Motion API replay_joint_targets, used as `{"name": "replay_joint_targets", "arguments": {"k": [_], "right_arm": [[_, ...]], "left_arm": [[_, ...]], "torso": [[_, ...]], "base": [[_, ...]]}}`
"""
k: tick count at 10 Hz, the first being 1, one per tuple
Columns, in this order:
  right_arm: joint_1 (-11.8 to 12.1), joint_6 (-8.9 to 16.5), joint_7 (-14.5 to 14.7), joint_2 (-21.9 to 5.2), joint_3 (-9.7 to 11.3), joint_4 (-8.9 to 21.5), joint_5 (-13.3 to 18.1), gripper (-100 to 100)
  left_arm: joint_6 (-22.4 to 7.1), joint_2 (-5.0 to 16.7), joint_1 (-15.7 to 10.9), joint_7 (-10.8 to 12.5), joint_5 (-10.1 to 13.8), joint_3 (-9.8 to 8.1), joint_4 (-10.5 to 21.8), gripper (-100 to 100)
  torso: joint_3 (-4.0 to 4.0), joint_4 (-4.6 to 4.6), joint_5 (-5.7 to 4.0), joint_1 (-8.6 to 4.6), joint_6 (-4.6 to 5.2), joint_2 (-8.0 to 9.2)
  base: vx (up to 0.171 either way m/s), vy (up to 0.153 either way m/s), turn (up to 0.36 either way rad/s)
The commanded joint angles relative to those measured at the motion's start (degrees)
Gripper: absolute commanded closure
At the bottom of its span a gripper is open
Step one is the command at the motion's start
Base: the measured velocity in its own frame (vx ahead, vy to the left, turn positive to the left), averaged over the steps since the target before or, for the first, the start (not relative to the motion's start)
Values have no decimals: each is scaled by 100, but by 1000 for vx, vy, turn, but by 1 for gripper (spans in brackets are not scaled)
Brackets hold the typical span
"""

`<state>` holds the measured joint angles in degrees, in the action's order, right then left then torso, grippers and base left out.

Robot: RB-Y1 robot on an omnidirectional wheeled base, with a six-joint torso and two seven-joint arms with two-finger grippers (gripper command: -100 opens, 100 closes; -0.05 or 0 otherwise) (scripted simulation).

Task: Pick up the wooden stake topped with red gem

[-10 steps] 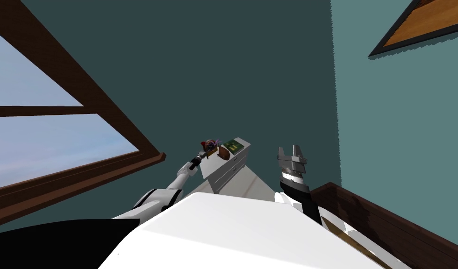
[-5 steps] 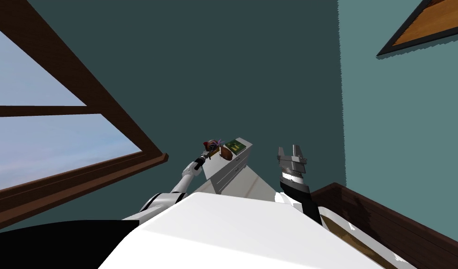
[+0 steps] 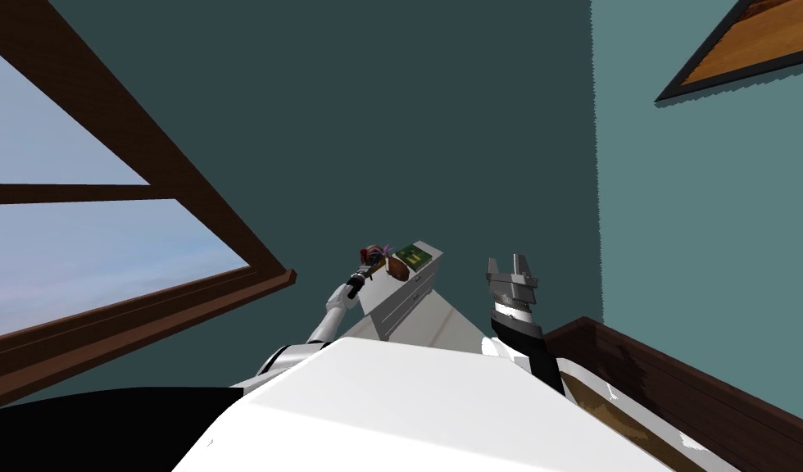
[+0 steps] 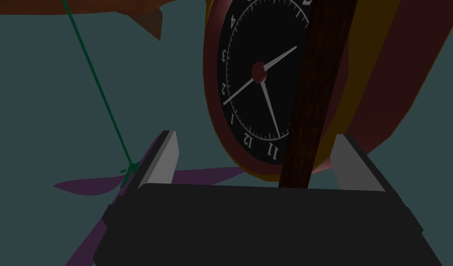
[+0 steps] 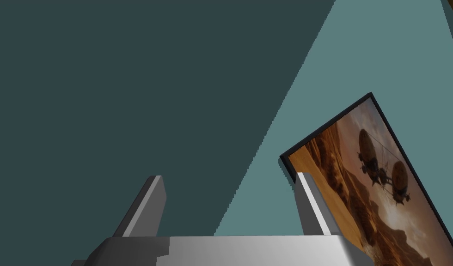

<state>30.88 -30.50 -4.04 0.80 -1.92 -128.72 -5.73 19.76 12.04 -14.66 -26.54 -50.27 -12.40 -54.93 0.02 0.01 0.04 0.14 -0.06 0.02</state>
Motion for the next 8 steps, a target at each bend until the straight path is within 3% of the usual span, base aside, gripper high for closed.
{"name": "replay_joint_targets", "arguments": {"k": [1, 2, 3, 5, 6, 7, 8], "right_arm": [[0, 0, 0, 0, 0, 0, 0, 0], [0, 0, 0, 0, 0, 0, 0, 0], [0, 0, 0, 0, 0, 0, 0, 0], [0, 0, 0, 0, 0, 0, 0, 0], [0, 0, 0, 0, 0, 0, 0, 0], [0, 0, 0, 0, 0, 0, 0, 0], [0, 0, 0, 0, 0, 0, 0, 0]], "left_arm": [[-179, -267, 51, 155, -286, -115, -282, -100], [-179, -267, 51, 155, -464, -115, -282, -100], [-333, -503, 110, 289, -642, -214, -535, -100], [-333, -503, 110, 289, -866, -214, -535, -100], [-487, -739, 168, 424, -1096, -314, -789, -100], [-487, -739, 168, 424, -1225, -314, -789, -100], [-476, -712, 173, 413, -1134, -287, -776, -100]], "torso": [[0, 0, 0, 0, 0, 0], [-2, -1, 4, 15, 0, -3], [-3, -1, 5, 17, 1, -5], [-3, -1, 2, 2, 1, -5], [-3, -2, 0, -7, 1, -5], [-3, -1, 0, -6, 2, -4], [-3, -1, 0, -5, 1, -4]], "base": [[1, 113, 59], [3, 108, 11], [-5, 78, -25], [0, 51, -1], [-1, 48, -4], [-3, 50, -14], [-3, 18, -6]]}}
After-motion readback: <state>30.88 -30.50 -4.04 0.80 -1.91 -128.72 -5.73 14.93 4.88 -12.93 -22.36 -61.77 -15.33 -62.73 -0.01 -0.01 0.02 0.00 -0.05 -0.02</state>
